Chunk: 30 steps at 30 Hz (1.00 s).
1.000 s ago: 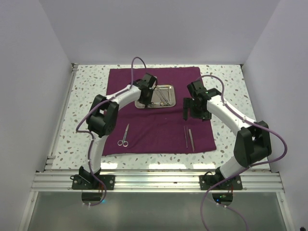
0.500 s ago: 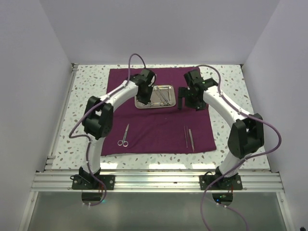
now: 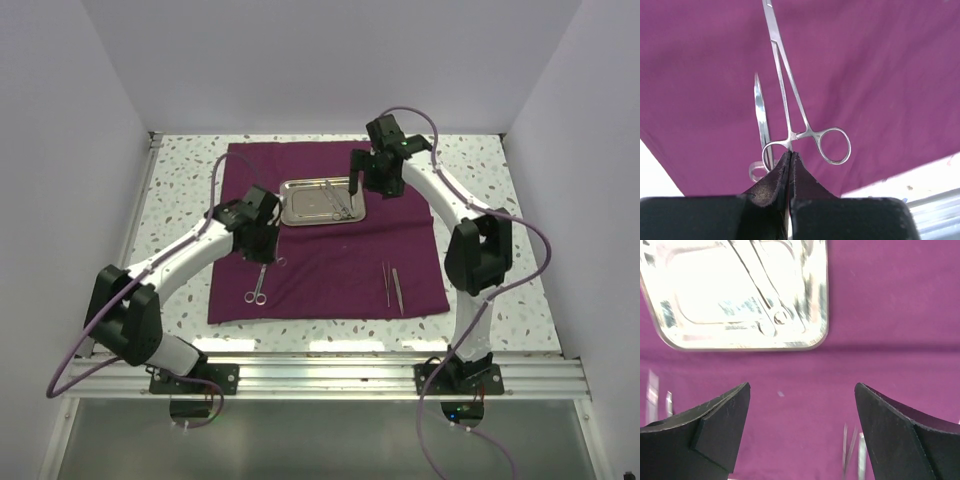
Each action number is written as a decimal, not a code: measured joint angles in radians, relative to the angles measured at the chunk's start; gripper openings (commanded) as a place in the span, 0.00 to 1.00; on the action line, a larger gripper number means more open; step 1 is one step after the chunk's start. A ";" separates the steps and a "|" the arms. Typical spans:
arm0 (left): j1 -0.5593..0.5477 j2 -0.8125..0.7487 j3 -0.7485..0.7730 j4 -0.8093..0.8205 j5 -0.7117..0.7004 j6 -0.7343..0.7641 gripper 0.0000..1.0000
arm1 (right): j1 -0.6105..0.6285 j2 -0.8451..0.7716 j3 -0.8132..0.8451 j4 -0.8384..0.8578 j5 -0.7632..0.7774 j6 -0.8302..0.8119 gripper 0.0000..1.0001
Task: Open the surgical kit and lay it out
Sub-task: Place the medical item in the surgical kit.
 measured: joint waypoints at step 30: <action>-0.018 -0.260 -0.283 -0.138 0.040 -0.170 0.80 | 0.010 0.556 0.525 0.049 0.014 0.014 0.57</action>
